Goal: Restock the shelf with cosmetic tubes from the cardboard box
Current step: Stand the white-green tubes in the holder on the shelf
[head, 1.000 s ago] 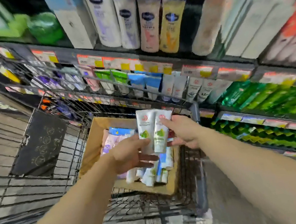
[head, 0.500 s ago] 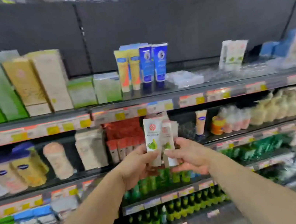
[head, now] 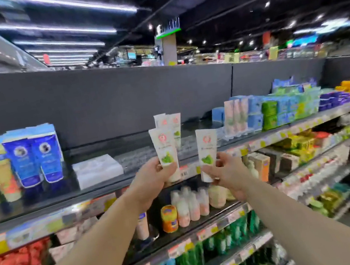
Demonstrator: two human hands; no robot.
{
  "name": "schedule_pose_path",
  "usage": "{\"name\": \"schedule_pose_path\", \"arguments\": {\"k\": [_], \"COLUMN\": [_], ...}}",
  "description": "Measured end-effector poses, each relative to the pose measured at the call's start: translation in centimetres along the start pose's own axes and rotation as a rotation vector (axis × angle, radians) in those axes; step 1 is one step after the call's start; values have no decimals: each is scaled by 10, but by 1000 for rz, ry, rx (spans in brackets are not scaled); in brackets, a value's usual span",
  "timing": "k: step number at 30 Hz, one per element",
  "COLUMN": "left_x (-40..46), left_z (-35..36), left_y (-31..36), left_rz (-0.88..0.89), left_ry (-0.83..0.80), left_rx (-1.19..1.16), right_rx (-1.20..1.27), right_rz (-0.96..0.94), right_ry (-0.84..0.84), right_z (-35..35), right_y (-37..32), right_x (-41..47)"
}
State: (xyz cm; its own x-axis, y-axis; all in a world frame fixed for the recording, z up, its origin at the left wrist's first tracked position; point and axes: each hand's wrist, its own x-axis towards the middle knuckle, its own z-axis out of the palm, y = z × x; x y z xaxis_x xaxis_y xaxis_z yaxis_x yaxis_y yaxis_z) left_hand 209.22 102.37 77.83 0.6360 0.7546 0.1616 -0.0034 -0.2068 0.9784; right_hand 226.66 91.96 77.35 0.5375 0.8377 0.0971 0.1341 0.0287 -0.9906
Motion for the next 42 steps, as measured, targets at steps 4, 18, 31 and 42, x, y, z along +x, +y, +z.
{"name": "schedule_pose_path", "arguments": {"k": [4, 18, 31, 42], "left_x": [61, 184, 171, 169], "left_z": [-7, 8, 49, 74], "left_y": [4, -25, -17, -11], "left_rz": [56, -98, -166, -199], "left_ry": [32, 50, 295, 468], "left_rx": [65, 150, 348, 339], "right_rx": [-88, -386, -602, -547], "right_rz": [-60, -222, -329, -379], "right_ry": [77, -53, -350, -513], "right_z": [-24, -38, -26, -28], "right_y": [-2, -7, 26, 27], "right_x": [58, 244, 318, 325]}}
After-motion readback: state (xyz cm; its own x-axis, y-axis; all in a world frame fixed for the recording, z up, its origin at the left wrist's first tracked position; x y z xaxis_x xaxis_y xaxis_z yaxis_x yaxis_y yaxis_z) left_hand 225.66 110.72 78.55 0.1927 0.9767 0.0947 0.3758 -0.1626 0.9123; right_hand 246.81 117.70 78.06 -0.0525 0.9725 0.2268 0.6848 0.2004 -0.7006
